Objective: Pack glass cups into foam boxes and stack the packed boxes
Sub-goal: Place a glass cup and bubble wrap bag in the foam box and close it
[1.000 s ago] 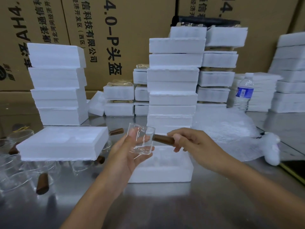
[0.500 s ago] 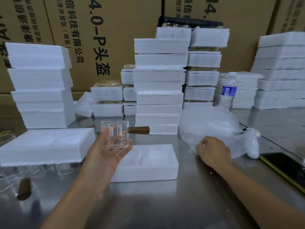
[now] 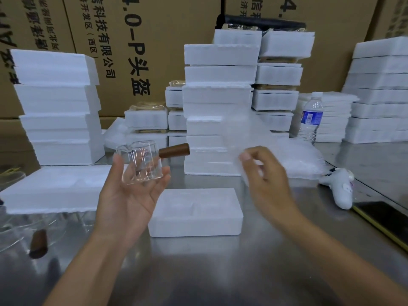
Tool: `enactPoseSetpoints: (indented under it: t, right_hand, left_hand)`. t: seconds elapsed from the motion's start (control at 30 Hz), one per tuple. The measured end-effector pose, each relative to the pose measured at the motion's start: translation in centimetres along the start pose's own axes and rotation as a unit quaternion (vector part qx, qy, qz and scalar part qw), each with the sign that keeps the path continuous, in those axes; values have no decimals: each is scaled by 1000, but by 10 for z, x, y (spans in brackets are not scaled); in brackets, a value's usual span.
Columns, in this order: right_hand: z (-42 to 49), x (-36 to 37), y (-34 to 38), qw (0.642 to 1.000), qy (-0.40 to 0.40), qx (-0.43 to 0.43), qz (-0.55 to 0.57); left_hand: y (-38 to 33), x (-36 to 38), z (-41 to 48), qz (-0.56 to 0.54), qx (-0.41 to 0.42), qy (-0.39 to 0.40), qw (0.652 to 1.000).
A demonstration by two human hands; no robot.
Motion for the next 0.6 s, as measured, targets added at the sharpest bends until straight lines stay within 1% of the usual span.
enactPoseSetpoints:
  t: [0.03,0.1,0.17,0.23,0.33,0.4,0.47,0.53,0.6]
  right_hand:
    - [-2,16,11,998,51,-32,-36]
    - [-10,48,25,978,151,-78,-120]
    - [-21,71,29,952,225,-86,-188]
    - [-31,87,26,933,276,-76,-218]
    - [-41,98,16,912,328,-53,-241]
    - [-42,95,10,919,334,-30,-209]
    - [-38,84,6,941,302,-14,-153]
    - [-30,69,3,967,237,-13,-96]
    - [-23,52,-4,985,161,-14,-66]
  left_hand:
    - [-1,0,-1,-7,4,-1,1000]
    - [-4,-1,-2,-23,16,-7,1000]
    - [-7,-1,-3,-26,20,-5,999]
    - [-9,0,-3,-20,18,3,1000]
    - [-8,0,-4,-8,12,8,1000]
    - [-6,0,-4,-5,8,5,1000]
    - [-3,0,-5,9,1,2,1000]
    - [0,0,-4,37,-8,2,999]
    - [2,4,-3,82,-17,12,996]
Point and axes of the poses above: each hand's wrist, its own z-axis towards the middle knuckle, its own x-axis out of the palm, y = z × x, the point moved 7 cm from there along z, towards the middle knuckle, and after that the axes turned 12 degrees about y, right-handed, at the moved point
